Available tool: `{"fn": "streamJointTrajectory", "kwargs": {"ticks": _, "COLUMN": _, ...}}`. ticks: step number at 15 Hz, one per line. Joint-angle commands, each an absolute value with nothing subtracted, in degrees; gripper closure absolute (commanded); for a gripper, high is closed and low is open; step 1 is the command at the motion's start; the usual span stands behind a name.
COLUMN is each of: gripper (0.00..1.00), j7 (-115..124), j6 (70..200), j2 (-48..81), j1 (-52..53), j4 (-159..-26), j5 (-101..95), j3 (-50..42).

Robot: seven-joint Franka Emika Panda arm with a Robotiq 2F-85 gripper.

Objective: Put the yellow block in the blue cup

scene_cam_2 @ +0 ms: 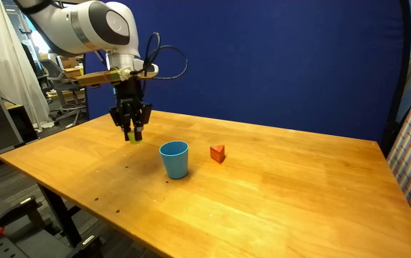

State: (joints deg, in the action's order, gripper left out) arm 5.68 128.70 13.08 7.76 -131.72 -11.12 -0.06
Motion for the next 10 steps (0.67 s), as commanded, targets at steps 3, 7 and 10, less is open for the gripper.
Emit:
{"fn": "streamJointTrajectory", "kwargs": {"ticks": 3, "gripper": 0.87, "j7": 17.46, "j6": 125.67, "j2": -3.55, "j1": 3.33, "j4": -140.37, "j5": -18.19, "j3": -2.88}}
{"fn": "streamJointTrajectory", "kwargs": {"ticks": 7, "gripper": 0.87, "j7": 22.69, "j6": 120.54, "j2": -2.31, "j1": -0.22, "j4": -137.23, "j5": -22.55, "j3": -2.43}}
{"fn": "streamJointTrajectory", "kwargs": {"ticks": 10, "gripper": 0.87, "j7": 22.14, "j6": 118.83, "j2": 1.55, "j1": -1.04, "j4": -133.85, "j5": -23.10, "j3": -2.39}}
